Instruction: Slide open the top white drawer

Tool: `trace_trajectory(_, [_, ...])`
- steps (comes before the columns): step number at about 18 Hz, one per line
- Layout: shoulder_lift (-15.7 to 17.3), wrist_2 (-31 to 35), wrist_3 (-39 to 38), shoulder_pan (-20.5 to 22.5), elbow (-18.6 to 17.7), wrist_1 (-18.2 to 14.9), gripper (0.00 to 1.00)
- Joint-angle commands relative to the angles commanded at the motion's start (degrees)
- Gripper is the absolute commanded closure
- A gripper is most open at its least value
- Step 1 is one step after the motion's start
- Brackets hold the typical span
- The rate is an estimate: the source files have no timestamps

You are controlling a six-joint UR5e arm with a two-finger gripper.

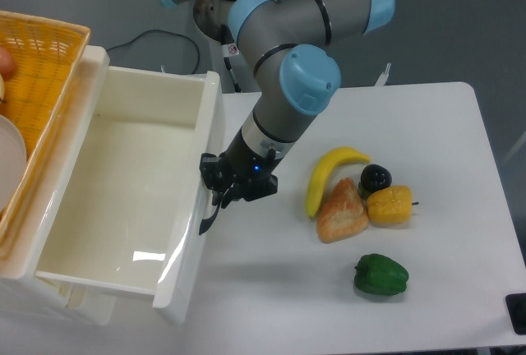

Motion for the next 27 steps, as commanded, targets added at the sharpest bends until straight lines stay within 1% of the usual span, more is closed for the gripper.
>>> trace_trajectory(2, [-0.09, 0.00, 0.00, 0.00, 0.00, 0.00, 0.78])
trace_trajectory(3, [0.00, 0.00, 0.00, 0.09, 0.00, 0.00, 0.71])
trace_trajectory(4, [0.00, 0.00, 0.00, 0.35, 0.00, 0.00, 0.59])
trace_trajectory(5, [-0.09, 0.00, 0.17, 0.35, 0.00, 0.09, 0.54])
trace_trajectory(7, [0.00, -0.09, 1.49, 0.35, -0.09, 0.00, 0.48])
trace_trajectory(17, [0.17, -0.26, 1.67, 1.23, 0.00, -0.09, 0.46])
trace_trajectory(19, [0.18, -0.26, 1.67, 1.58, 0.44, 0.00, 0.41])
trace_trajectory(20, [0.18, -0.26, 1.76, 1.76, 0.88, 0.00, 0.38])
trace_trajectory(21, [0.09, -0.26, 1.84, 2.28, 1.31, 0.09, 0.31])
trace_trajectory(24, [0.00, 0.00, 1.85, 3.25, 2.02, 0.52, 0.18])
trace_trajectory(25, [0.00, 0.00, 1.93, 4.30, 2.28, 0.53, 0.11])
trace_trajectory(26, [0.00, 0.00, 1.93, 5.00, 2.29, 0.53, 0.00])
trace_trajectory(27, [0.00, 0.00, 1.93, 5.53, 2.55, 0.61, 0.00])
